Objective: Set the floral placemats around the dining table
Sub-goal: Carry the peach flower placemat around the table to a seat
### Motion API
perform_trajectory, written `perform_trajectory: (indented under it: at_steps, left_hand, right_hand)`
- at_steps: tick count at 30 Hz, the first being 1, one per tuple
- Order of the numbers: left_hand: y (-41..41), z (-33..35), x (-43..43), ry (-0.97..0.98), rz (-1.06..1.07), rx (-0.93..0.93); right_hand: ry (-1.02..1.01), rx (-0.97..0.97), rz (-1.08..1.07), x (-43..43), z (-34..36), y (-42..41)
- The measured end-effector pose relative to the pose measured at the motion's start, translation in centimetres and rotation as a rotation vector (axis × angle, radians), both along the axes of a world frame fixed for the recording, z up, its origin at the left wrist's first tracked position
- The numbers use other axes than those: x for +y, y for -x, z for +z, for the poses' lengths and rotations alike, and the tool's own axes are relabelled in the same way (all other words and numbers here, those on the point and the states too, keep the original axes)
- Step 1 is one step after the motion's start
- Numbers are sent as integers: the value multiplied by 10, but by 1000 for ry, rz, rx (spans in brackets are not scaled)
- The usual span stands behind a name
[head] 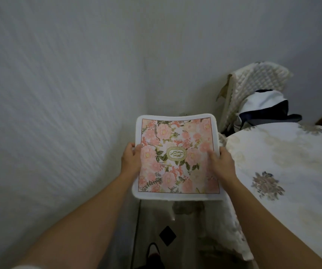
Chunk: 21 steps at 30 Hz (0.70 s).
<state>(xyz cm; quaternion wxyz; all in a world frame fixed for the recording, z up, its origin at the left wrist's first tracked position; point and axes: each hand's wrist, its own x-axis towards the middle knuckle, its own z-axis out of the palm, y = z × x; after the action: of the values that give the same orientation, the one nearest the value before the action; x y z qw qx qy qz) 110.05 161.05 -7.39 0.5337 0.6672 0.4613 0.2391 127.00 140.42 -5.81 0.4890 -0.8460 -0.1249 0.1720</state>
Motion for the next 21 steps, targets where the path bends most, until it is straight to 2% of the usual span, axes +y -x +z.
perform_trajectory:
  at_steps: [10, 21]
  left_hand:
    - [-121, 29, 67, 5, -198, -61]
    - [-298, 41, 63, -41, -474, -20]
  right_hand:
    - [-132, 53, -194, 34, 1, -82]
    - [-210, 147, -455, 13, -21, -204]
